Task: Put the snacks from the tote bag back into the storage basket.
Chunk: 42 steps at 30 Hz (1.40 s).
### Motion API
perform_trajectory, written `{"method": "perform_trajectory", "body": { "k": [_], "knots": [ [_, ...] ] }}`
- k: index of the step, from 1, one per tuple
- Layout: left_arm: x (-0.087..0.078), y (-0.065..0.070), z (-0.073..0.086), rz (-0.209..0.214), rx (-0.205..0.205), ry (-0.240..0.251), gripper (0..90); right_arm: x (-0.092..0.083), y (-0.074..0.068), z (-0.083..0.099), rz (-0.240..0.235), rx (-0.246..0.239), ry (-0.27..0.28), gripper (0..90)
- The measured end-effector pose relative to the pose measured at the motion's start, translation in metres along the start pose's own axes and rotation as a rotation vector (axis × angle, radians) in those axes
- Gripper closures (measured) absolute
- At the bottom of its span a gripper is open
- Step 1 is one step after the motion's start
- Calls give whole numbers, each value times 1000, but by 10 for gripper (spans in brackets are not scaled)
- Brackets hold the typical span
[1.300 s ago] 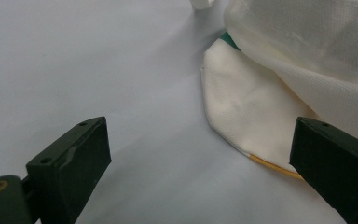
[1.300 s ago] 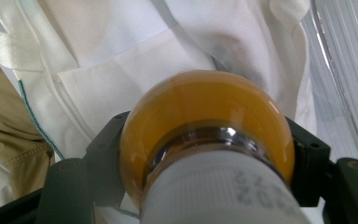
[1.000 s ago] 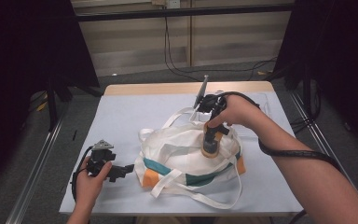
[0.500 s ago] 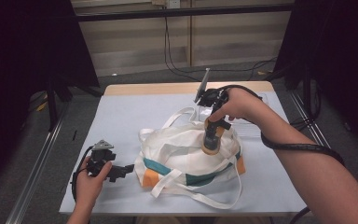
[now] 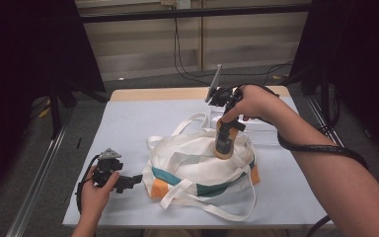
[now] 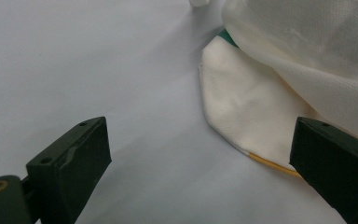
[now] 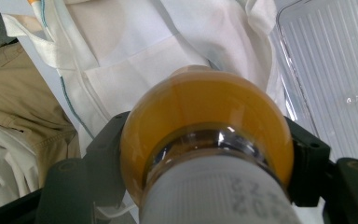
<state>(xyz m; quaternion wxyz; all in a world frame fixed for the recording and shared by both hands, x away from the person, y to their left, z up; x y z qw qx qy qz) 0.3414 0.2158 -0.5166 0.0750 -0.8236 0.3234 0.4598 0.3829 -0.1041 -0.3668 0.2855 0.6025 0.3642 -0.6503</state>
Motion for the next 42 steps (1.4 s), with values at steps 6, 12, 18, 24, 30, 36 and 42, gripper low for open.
{"method": "perform_trajectory", "body": {
  "k": [6, 12, 18, 24, 30, 36, 42],
  "knots": [
    [-1, 0, 1, 0, 7, -4, 49, -4, -1, -3, -6, -7, 1, 302],
    [-2, -1, 1, 1, 15, -11, 48, -11, 0, -5, -5, -8, 3, 302],
    [-1, 0, 1, 1, 7, -7, 49, -15, 2, -6, -5, -20, 3, 302],
    [-1, 1, 1, -1, 8, -4, 49, -14, 5, -6, -8, -15, -1, 303],
    [-1, -1, 1, -8, 21, -14, 49, -19, 7, -7, -9, -7, 5, 303],
    [-1, 0, 2, -8, 24, -16, 50, -22, 10, -8, -4, -15, 4, 303],
    [0, 0, 1, -6, 10, -2, 50, -26, 12, -11, -5, -15, 12, 302]
  ]
}}
Point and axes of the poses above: each handheld gripper's, and its own axes: x roughly forward along the jaws, z roughly out of its underside, y roughly to its right, the point moved 8 cm from there along x, roughly forward along the jaws, and after that the axes turned 6 degrees about -y, right-handed, at the moved point
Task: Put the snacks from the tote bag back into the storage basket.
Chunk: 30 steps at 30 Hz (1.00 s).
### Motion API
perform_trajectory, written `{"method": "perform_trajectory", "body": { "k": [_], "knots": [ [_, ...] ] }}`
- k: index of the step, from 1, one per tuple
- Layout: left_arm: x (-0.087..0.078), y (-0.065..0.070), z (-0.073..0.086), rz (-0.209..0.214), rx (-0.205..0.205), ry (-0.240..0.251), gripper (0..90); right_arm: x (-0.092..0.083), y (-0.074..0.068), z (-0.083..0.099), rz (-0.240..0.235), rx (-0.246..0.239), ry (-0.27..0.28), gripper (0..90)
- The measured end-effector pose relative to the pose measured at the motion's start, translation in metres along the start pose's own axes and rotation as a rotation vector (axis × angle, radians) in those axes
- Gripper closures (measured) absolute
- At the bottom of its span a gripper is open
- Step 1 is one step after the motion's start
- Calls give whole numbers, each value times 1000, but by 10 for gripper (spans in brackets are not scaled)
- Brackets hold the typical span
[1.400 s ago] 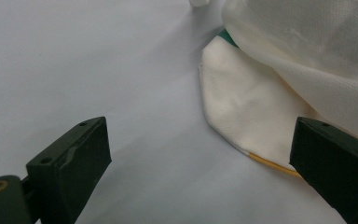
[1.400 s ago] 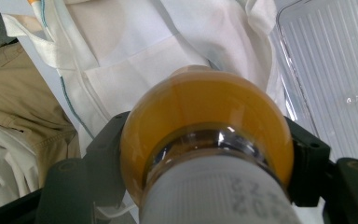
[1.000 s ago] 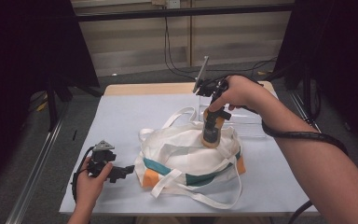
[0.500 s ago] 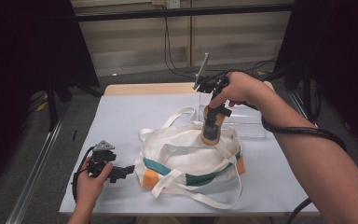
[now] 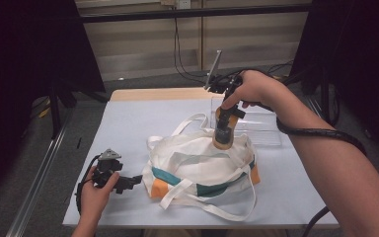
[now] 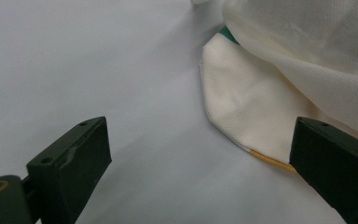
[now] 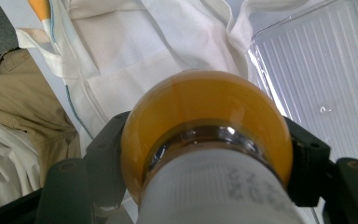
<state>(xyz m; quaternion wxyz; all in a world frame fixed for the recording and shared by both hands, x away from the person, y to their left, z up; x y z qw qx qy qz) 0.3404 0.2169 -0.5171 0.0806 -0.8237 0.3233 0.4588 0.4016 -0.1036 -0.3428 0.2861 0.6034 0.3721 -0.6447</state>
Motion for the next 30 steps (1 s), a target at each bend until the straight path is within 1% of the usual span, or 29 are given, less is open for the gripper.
{"method": "perform_trajectory", "body": {
  "k": [1, 2, 3, 4, 9, 12, 14, 15, 17, 18, 20, 24, 25, 26, 30],
  "knots": [
    [0, 0, 0, -1, -1, 0, 50, 0, 1, 0, 1, -5, 1, 303],
    [0, 0, 1, 8, 0, -12, 50, -1, 1, -1, -3, 1, 6, 303],
    [0, 0, 1, 2, 2, -11, 50, -1, 2, -2, 0, -3, 2, 303],
    [-1, 1, 1, 12, 5, -20, 50, -1, 2, -2, 1, 0, -1, 302],
    [0, 0, 1, -4, 1, -4, 50, -6, 5, -4, 11, -5, -2, 303],
    [-1, 0, 1, 0, -2, -1, 50, -8, 7, -5, 6, -4, -5, 303],
    [-1, -1, 1, 0, -4, 0, 50, -8, 8, -7, 13, -11, -3, 303],
    [-3, -2, 1, -2, 8, -11, 50, -8, 8, -8, 15, -10, -4, 303],
    [-3, -3, 2, -4, 10, -16, 50, -9, 8, -9, 13, -3, -5, 303],
    [-3, -3, 2, 7, 12, -24, 50, -9, 9, -9, 13, -2, -3, 303],
    [-3, -3, 2, -4, 11, -13, 50, -10, 9, -10, 9, 3, -2, 303],
    [-2, -3, 2, -1, 9, -9, 50, -9, 12, -11, 12, 5, 1, 303],
    [-3, -3, 2, 5, 13, -22, 51, -8, 13, -11, 9, 7, 1, 303],
    [-2, -2, 1, -4, 9, -5, 50, -8, 14, -11, 9, 12, 1, 303],
    [-2, -2, 1, -2, 7, -5, 50, -10, 18, -12, 16, 14, -8, 303]
  ]
}}
Point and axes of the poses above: each handheld gripper's, and its own axes: x roughly forward along the jaws, z roughly out of its underside, y roughly to its right, the point moved 8 cm from there along x, roughly forward along the jaws, and after that the axes turned 6 degrees about -y, right-handed, at the moved point
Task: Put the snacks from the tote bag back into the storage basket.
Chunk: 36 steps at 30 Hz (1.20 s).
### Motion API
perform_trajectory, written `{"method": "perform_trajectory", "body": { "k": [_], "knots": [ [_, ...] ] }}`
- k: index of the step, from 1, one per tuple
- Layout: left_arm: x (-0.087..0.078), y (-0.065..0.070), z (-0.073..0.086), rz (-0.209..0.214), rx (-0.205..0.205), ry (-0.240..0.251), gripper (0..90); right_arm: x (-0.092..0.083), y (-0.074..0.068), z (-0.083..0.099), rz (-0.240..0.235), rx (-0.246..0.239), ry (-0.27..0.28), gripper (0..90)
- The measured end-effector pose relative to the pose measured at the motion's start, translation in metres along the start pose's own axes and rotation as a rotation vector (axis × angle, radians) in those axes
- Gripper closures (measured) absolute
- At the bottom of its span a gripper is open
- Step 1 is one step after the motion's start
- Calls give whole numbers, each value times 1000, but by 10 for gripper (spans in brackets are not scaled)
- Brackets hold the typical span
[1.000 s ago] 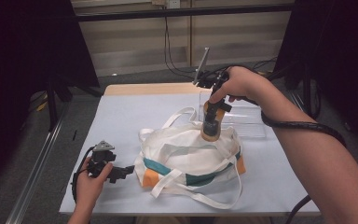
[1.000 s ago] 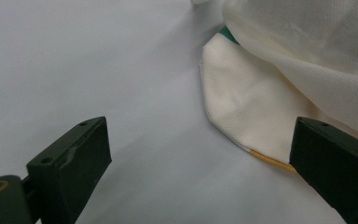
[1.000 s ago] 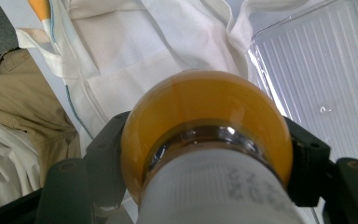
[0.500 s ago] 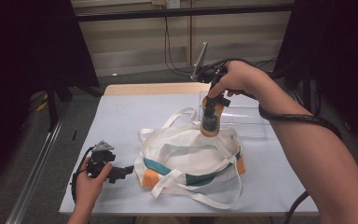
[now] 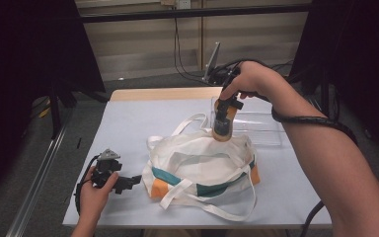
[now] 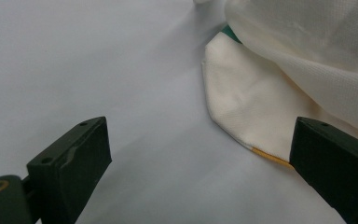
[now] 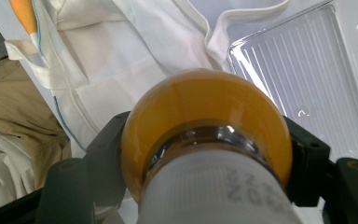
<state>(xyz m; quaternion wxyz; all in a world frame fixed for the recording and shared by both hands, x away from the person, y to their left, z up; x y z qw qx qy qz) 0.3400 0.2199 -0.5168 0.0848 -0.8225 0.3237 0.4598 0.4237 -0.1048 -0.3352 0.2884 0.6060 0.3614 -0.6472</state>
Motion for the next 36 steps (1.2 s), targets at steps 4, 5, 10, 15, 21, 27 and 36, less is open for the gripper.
{"method": "perform_trajectory", "body": {
  "k": [4, 5, 10, 15, 21, 27, 36],
  "knots": [
    [-1, 0, 1, 2, 3, -8, 51, -4, 2, -1, 2, -1, 5, 303],
    [-1, 0, 1, 2, 1, -7, 50, -4, 3, -1, 4, -4, 7, 303],
    [-2, 0, 1, -1, -5, 0, 50, -3, 6, -2, 8, -4, 7, 303],
    [-2, -1, 1, 0, -4, -2, 50, -2, 10, -3, 17, -20, 5, 303],
    [-2, -2, 1, 2, -9, 1, 51, -2, 16, -4, 21, -30, 18, 303],
    [-2, -2, 2, 2, -10, 1, 50, -3, 21, -4, 35, -31, 13, 303],
    [-3, -3, 2, -3, -3, -7, 50, -3, 27, -6, 43, -30, 17, 303]
  ]
}}
Point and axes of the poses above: each handheld gripper's, and its own axes: x roughly forward along the jaws, z roughly out of its underside, y roughly to its right, the point moved 8 cm from there along x, roughly forward along the jaws, and after that the axes turned 6 degrees about -y, right-handed, at the moved point
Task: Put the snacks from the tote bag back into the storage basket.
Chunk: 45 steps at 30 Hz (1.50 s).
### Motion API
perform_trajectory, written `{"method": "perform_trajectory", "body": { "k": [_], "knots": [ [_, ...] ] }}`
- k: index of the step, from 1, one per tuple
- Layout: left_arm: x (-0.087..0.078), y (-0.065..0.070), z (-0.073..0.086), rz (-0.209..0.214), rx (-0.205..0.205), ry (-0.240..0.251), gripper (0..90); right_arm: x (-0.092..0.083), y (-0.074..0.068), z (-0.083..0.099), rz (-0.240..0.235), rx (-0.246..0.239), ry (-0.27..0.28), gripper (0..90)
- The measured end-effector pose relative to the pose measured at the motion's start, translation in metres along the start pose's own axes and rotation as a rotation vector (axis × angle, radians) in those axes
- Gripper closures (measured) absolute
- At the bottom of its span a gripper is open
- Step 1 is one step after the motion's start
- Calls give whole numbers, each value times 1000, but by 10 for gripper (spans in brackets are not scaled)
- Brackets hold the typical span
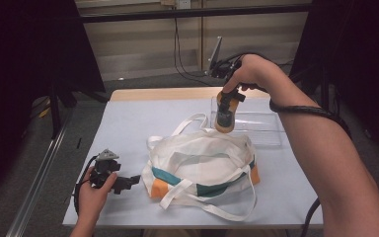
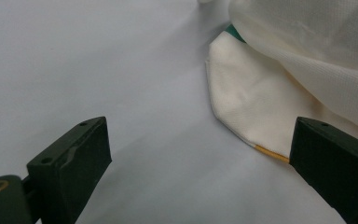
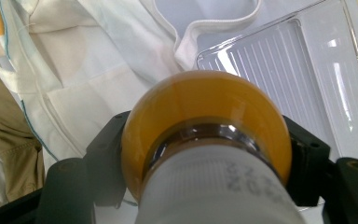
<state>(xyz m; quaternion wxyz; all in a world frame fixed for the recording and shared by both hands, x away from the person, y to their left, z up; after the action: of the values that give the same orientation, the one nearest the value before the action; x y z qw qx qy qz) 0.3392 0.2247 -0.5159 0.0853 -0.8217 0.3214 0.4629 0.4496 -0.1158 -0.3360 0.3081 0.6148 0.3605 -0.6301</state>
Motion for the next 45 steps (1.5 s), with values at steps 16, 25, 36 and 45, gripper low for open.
{"method": "perform_trajectory", "body": {
  "k": [16, 25, 36, 45],
  "knots": [
    [1, 1, 0, 6, -17, 25, 50, 10, 13, -2, -5, 11, -1, 303],
    [-1, 2, -1, 12, -16, 29, 50, 12, 25, -3, 4, 16, -6, 303],
    [-3, 0, -2, 9, -20, 38, 50, 14, 34, -8, 28, 3, 4, 303],
    [-3, -1, -1, 6, -23, 39, 50, 16, 39, -10, 33, 8, 6, 303]
  ]
}}
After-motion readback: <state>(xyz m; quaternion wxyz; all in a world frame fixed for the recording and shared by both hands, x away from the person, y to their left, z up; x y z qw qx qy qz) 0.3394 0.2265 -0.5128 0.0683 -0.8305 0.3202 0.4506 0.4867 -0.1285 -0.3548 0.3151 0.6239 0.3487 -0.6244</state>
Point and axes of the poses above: each handheld gripper's, and its own axes: x roughly forward along the jaws, z roughly out of its underside, y roughly to its right, the point moved 8 cm from there along x, roughly forward along the jaws, and after that the axes turned 6 degrees about -y, right-handed, at the moved point
